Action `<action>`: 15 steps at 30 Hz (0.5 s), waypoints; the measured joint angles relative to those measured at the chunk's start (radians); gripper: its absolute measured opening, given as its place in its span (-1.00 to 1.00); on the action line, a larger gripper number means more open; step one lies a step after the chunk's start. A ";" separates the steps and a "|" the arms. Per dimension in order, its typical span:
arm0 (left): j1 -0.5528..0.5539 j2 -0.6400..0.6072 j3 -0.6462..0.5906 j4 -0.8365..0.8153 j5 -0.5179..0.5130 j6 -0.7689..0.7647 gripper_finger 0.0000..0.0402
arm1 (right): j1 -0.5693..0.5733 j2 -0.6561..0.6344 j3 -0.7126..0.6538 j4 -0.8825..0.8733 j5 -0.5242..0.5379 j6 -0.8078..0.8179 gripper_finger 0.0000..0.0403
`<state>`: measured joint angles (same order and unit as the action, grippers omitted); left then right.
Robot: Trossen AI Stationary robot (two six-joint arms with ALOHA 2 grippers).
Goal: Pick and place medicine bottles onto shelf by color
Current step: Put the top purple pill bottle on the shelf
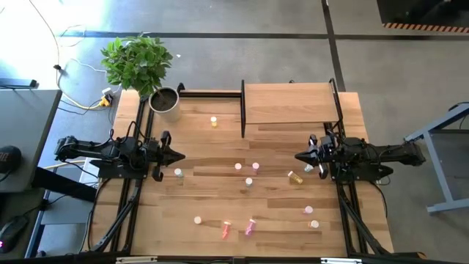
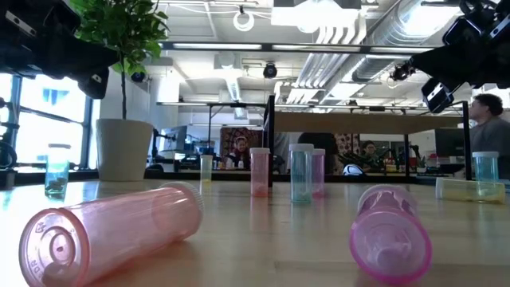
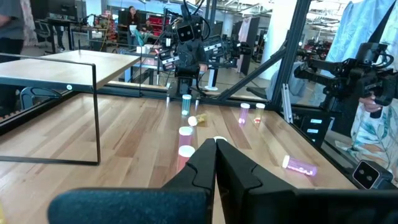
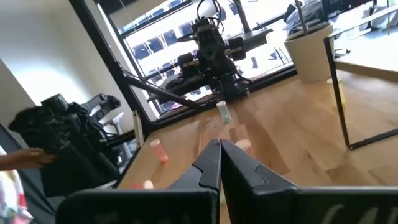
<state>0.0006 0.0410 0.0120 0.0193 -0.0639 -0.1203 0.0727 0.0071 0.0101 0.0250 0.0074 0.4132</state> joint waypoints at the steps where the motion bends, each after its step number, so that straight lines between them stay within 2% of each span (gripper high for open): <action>1: 0.000 0.000 0.000 0.000 0.000 0.000 -1.00 | 0.000 0.000 0.000 0.000 0.000 0.018 -1.00; 10: 0.000 0.000 0.000 0.000 0.000 0.000 -1.00 | 0.000 0.000 0.000 0.000 0.000 0.234 -1.00; 15: 0.000 0.000 0.000 0.000 0.000 0.000 -1.00 | 0.000 0.000 0.000 0.001 0.042 0.259 -1.00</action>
<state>0.0005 0.0410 0.0124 0.0196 -0.0639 -0.1202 0.0727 0.0071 0.0101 0.0261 0.0497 0.6720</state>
